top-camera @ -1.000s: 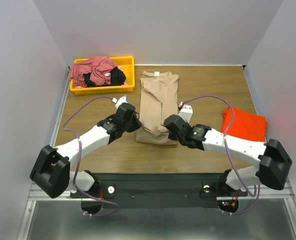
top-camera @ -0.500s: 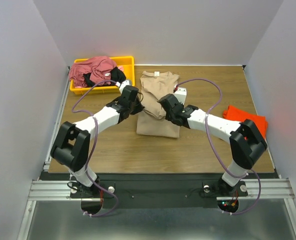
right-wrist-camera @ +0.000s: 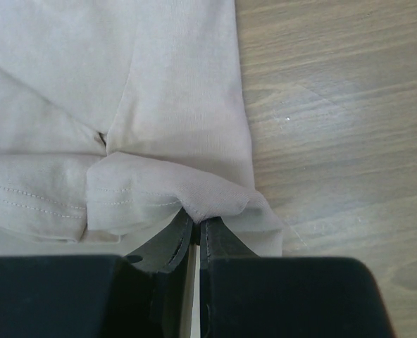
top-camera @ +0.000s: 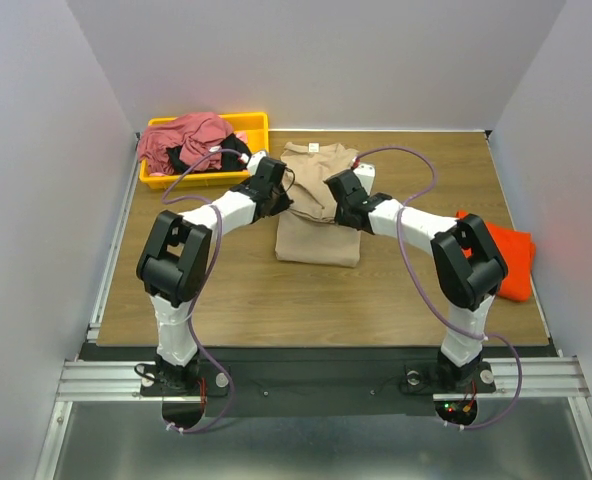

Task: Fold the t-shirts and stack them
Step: Fold the folded rectangular tshirt in 1/3 of the way

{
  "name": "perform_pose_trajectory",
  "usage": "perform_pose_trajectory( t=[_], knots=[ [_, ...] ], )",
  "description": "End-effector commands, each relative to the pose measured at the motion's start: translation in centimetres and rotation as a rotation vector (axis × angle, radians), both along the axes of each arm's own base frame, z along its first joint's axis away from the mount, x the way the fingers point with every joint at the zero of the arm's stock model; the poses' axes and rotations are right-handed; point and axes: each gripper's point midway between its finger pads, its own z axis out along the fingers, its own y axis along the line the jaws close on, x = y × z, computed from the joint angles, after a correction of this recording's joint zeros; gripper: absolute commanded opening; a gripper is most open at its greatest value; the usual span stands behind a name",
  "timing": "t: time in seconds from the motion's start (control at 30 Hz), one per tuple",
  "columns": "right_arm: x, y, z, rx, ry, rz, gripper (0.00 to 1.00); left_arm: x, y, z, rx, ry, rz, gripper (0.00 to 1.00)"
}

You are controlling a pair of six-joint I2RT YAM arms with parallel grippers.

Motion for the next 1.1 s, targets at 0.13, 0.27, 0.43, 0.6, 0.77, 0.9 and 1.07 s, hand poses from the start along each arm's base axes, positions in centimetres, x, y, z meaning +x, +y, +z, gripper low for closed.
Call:
perform_pose_trajectory(
  t=[0.13, 0.27, 0.43, 0.6, 0.77, 0.9, 1.07],
  knots=[
    [3.7, 1.7, 1.3, 0.086, -0.069, 0.053, 0.04, 3.0, 0.7, 0.9, 0.009, -0.027, 0.053, 0.00],
    [4.0, 1.8, 1.1, 0.092, -0.066, 0.049, 0.21, 3.0, 0.7, 0.5, 0.009, -0.006, 0.050, 0.00],
    [4.5, 1.6, 1.7, 0.102, -0.076, 0.043, 0.56, 2.8, 0.9, 1.7, 0.007, -0.014, 0.044, 0.55],
    [3.9, 1.9, 3.3, 0.137, -0.086, 0.080, 0.87, 1.5, 1.6, 4.6, -0.022, -0.056, 0.060, 0.98],
    [1.0, 1.6, 3.4, 0.179, -0.052, 0.118, 1.00, -2.0, 3.5, 5.5, -0.029, -0.070, 0.072, 0.99],
    [-1.1, 1.3, 4.0, 0.218, -0.039, 0.150, 1.00, -5.2, 3.6, 4.1, -0.053, -0.035, 0.005, 0.98],
    [-1.4, 2.4, 3.0, 0.219, -0.006, 0.223, 1.00, -9.8, 4.6, 1.2, -0.074, 0.025, -0.022, 0.98]
  ],
)
